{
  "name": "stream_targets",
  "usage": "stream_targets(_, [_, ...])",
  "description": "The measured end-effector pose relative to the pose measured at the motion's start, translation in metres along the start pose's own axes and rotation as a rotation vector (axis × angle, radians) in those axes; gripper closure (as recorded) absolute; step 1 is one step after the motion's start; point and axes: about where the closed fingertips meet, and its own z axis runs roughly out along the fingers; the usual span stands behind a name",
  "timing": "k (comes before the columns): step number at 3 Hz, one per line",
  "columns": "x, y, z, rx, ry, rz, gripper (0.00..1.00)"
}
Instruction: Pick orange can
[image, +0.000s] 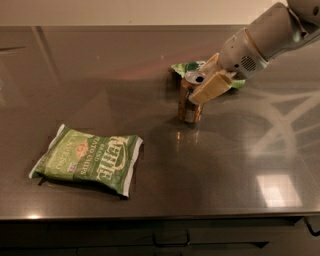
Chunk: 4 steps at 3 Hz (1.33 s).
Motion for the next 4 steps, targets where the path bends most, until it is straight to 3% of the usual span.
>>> stream_targets(1, [-0.02, -0.002, -0.018, 0.006, 0.009, -0.01, 1.0])
stream_targets(3, [-0.072, 0.002, -0.064, 0.05, 0.059, -0.078, 1.0])
stream_targets(4, [-0.072, 0.002, -0.064, 0.05, 0.059, -0.078, 1.0])
